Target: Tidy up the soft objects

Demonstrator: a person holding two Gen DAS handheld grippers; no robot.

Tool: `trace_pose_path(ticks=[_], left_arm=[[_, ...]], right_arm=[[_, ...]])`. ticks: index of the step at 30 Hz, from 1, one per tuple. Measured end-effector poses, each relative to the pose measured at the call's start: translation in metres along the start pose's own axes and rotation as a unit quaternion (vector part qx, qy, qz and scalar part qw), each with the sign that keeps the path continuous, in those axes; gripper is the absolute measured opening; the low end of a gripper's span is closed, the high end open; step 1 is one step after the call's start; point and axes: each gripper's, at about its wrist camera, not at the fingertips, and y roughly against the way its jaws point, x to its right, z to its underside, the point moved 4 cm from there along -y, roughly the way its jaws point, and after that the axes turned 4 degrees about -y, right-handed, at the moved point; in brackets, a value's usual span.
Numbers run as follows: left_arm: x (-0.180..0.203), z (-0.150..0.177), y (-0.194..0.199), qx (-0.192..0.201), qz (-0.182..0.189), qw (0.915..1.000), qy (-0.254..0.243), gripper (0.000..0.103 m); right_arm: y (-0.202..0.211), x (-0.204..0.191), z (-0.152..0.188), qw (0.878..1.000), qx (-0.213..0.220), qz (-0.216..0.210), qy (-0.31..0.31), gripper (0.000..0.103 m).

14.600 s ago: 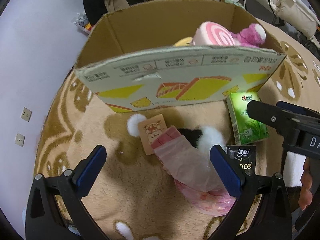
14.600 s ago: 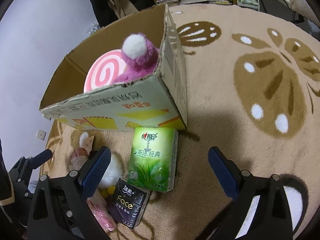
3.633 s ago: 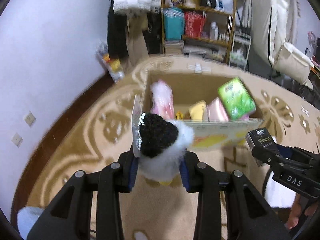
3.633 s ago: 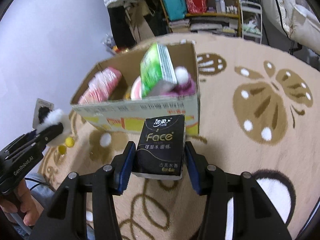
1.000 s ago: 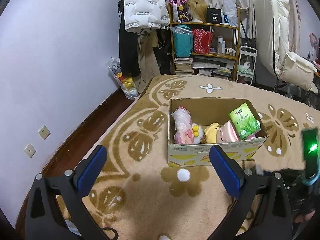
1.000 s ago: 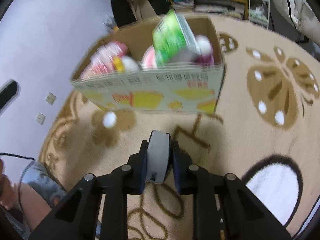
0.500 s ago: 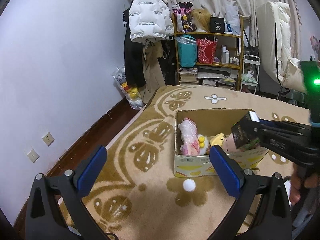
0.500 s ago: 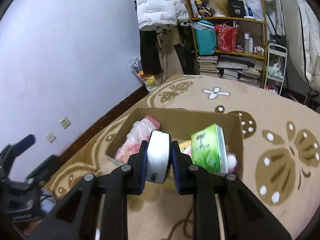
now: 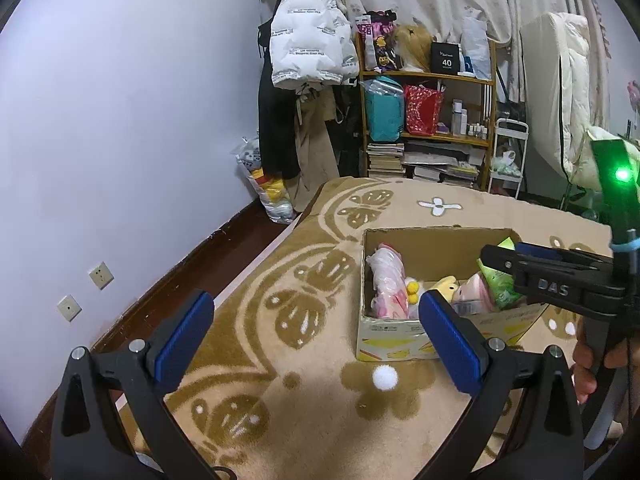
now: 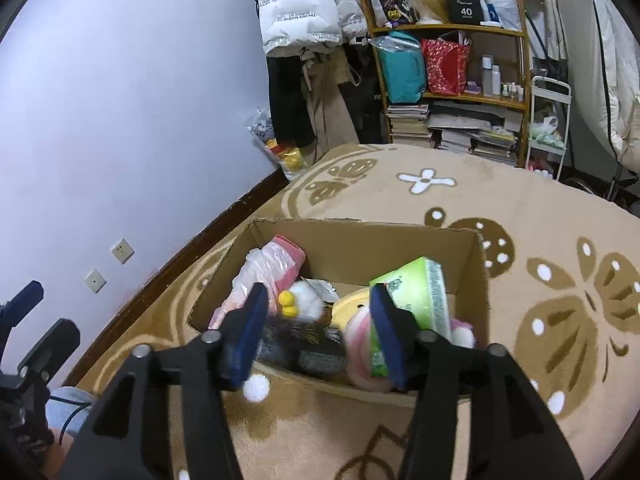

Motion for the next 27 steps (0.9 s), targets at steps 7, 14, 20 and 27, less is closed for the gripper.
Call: trace_pose_path(ticks=[7,14,20,27], left_arm=[[-0.004,-0.005,0.015,0.012,-0.001,0.9999,0.007,0.101],[0.0,-0.01,0.028,0.028,-0.004,0.9996,0.0,0.101],[0.003,-0.006,0.041,0.036,0.008,0.9993,0.006,0.101],[0.007,0.003,0.052,0.056,0.034,0.9978,0.004,0.102]], right_arm=[[0.041,0.008,-0.002,0.999,0.031,0.006,-0.006,0.097],[0.086,0.015,-0.001,0.998,0.055,0.019,0.005,0.103],[0.119,0.019,0.008,0.997,0.075,0.024,0.003,0.103],[0.143,0.027,0.023,0.994,0.1,0.034,-0.001,0.103]])
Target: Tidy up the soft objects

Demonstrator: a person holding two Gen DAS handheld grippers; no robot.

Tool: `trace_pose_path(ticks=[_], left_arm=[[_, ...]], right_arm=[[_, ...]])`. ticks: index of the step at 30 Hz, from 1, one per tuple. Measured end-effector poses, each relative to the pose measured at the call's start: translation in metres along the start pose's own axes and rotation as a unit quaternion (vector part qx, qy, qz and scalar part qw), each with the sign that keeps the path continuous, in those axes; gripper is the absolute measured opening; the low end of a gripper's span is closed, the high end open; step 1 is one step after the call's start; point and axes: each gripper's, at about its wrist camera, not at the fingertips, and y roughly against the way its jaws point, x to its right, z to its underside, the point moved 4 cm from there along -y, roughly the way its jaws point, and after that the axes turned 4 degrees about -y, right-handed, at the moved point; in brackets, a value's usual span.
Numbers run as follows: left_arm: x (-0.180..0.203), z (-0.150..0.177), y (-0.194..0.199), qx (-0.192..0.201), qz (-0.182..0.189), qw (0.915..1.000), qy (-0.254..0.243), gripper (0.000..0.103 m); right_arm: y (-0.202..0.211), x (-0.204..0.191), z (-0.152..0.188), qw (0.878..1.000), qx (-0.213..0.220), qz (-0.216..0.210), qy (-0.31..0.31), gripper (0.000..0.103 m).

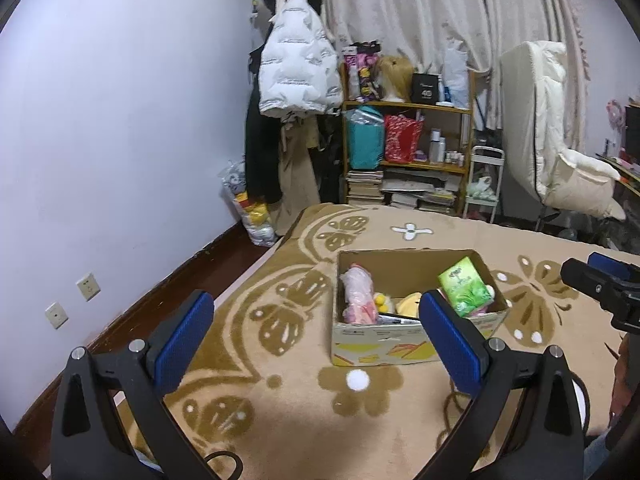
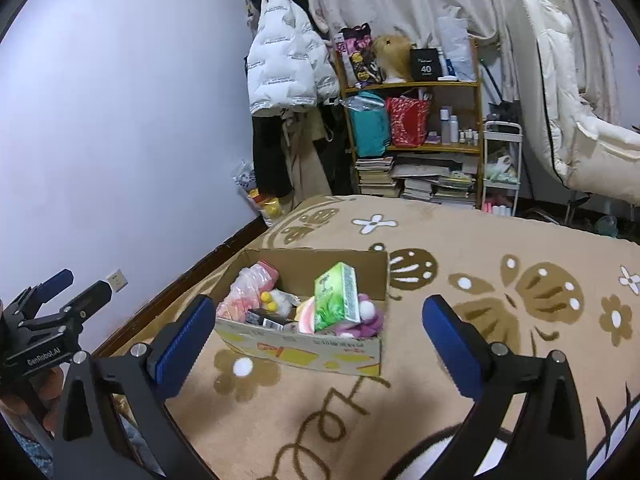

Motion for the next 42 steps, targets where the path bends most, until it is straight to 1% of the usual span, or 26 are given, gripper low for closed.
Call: trace_pose_path(ticks=[3,6,9,15,22,27,32,42], left_arm=[[0.002,0.005,0.0,0.003,-0.005,1.0,-0.003,0.102],[0.002,0.01,0.0,0.001,-0.011,0.9999,-0.002,0.102],[0.001,0.019,-0.001,-0.005,-0.008,1.0,0.0,0.102],[-0.001,0.029,-0.001,-0.007,-0.017,0.9998,0.001,0.102],[0.0,0.036,-0.006,-0.021,-0.03,0.9993,-0.008,0.102],[0.001,0.036,-0.007,-0.022,-0.032,0.9992,-0.007,0.102],[0.001,0.036,-0.008,-0.021,-0.032,0.9992,-0.006,0.102],[0.003,0.036,-0.01,-0.02,-0.037,0.9991,-0.007,0.102]], right_arm=[[0.006,0.004,0.008,1.0,0.007,0.011,0.003,0.103],[0.009,0.009,0.016,1.0,0.008,0.012,0.003,0.103],[0.013,0.014,0.025,1.0,0.015,0.015,0.004,0.103],[0.017,0.028,0.037,0.999,0.024,0.017,-0.014,0.103],[0.015,0.034,0.04,0.999,0.026,0.014,-0.021,0.103],[0.009,0.033,0.044,1.0,0.018,0.014,-0.016,0.103],[0.007,0.03,0.046,1.0,0.018,0.023,-0.005,0.103],[0.004,0.03,0.047,1.0,0.016,0.022,-0.005,0.103]])
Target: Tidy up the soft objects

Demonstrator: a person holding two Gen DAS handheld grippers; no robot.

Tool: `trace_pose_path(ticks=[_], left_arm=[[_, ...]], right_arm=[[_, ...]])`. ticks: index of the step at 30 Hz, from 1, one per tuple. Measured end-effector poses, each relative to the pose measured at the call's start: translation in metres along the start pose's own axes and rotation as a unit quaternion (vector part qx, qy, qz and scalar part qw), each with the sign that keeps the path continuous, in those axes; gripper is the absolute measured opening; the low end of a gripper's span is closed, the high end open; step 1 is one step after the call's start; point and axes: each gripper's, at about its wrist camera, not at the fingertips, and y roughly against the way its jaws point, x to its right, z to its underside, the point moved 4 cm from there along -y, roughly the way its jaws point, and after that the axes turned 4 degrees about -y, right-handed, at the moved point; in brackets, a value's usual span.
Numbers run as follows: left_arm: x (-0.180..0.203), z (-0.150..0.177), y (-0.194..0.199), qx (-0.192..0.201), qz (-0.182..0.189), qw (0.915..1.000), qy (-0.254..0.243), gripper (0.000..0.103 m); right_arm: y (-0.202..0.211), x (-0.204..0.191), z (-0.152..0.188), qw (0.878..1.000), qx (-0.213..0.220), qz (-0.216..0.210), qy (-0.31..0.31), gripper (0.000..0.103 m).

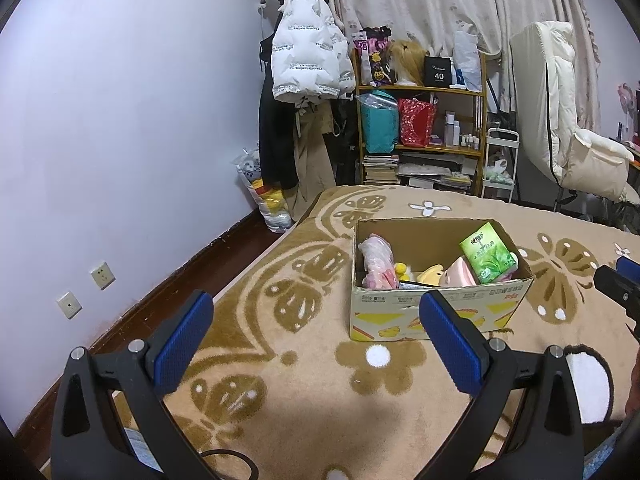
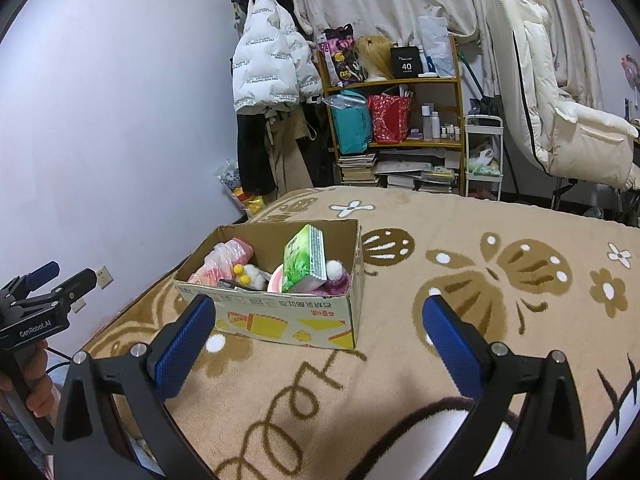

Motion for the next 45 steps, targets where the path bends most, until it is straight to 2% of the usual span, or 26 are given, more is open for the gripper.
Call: trace_pose_path(ticks=[45], left_arm=[[0.01,0.011,-0.005,-0.011,0.009,0.9999,-0.009,0.102]], right_arm=[[-0.005,0.003,0.006,1.0,-0.007,0.001,-0.002,0.103]])
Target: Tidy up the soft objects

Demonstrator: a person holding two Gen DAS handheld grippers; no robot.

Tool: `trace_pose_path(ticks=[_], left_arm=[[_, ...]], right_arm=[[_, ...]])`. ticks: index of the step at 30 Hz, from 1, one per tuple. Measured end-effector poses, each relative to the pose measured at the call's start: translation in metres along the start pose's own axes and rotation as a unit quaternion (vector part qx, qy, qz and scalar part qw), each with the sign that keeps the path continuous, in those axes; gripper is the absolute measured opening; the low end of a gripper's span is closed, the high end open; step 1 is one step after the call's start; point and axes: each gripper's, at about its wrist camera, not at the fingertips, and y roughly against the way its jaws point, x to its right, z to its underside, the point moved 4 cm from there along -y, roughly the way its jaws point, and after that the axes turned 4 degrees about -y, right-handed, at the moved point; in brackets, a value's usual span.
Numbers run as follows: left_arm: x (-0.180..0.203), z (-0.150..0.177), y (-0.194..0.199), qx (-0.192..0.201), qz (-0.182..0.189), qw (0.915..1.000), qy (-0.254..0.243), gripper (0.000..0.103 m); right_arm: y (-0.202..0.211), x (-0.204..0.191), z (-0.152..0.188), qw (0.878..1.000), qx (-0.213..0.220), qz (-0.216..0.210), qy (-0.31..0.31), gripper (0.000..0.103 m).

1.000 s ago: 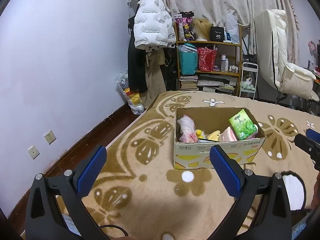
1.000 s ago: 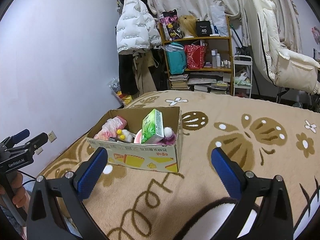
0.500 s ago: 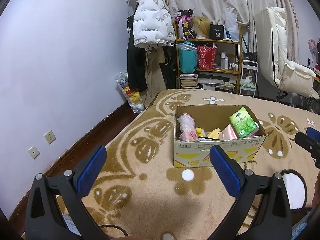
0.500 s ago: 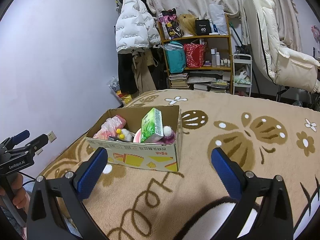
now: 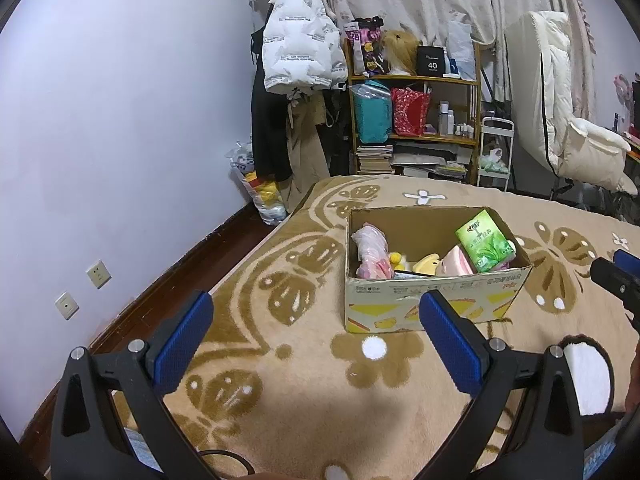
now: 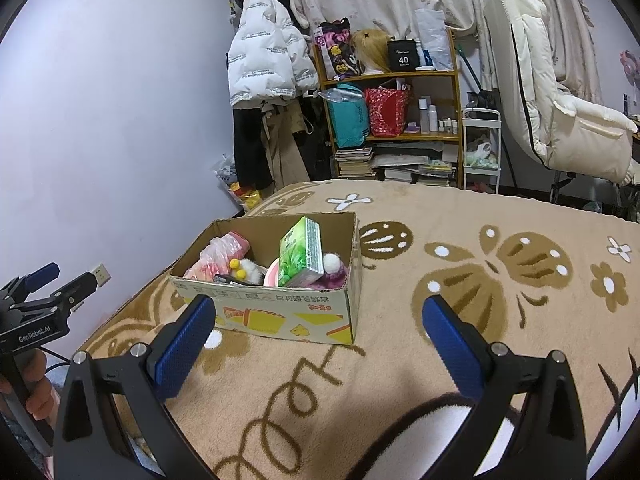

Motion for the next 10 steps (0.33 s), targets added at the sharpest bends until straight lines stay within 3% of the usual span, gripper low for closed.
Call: trace_pose_path(ticks=[10], left_arm=[[0.0018,0.0018,-0.0013,-0.003,0.004,1.0,-0.005,0.102]], right_arm=[[-0.0008,0.003,0.004,1.0,-0.001,0.002,-0.004,0.103]])
